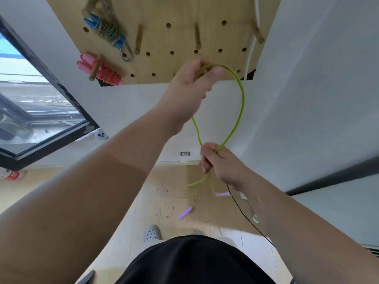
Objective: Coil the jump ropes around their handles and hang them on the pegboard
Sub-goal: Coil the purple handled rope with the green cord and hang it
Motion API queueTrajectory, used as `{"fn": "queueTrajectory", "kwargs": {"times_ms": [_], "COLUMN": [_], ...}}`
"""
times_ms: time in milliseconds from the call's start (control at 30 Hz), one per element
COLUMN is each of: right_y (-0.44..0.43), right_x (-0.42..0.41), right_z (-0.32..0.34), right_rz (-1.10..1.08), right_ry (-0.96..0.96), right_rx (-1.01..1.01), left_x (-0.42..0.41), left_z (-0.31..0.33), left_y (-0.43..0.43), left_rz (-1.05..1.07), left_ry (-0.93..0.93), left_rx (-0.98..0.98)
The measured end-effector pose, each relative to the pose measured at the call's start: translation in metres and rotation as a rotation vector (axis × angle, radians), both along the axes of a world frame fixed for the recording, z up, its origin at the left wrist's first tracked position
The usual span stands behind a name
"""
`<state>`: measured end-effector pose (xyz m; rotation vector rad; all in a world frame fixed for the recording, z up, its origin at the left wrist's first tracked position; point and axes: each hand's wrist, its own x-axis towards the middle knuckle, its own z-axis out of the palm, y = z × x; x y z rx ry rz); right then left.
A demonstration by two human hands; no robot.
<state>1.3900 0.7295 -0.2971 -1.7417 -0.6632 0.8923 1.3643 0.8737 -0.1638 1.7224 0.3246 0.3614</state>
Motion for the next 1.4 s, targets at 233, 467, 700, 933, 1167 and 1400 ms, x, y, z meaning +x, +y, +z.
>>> {"fn": "queueTrajectory", "kwargs": {"times_ms": [233, 467, 700, 933, 1167, 1400], "right_y": [0.033, 0.053, 0.052, 0.049, 0.027, -0.001], "right_x": [0.009, 0.001, 0.013, 0.056, 0.051, -0.028], "right_z": [0.097, 0.163, 0.188, 0.157, 0.059, -0.015], "right_rz": [-0.194, -0.180, -0.310, -0.485, -0.186, 0.302], "right_ry": [0.110, 0.363, 0.457, 0.405, 0.377, 0.246], "right_rx": [0.321, 0.505, 0.616, 0.604, 0.053, -0.126], "left_x": [-0.060, -0.058, -0.057, -0.108, -0.088, -0.048], "left_z": [-0.095, -0.126, -0.134, -0.173, -0.105, -0.060], "left_y": [0.007, -0.038, -0.037, -0.015, -0.020, 0.013], "left_rz": [0.130, -0.352, -0.261, -0.174, -0.096, 0.095], "left_ry": [0.153, 0.374, 0.571, 0.787, 0.293, 0.067], "left_rx": [-0.524, -0.307, -0.040, -0.016, -0.731, -0.801]}}
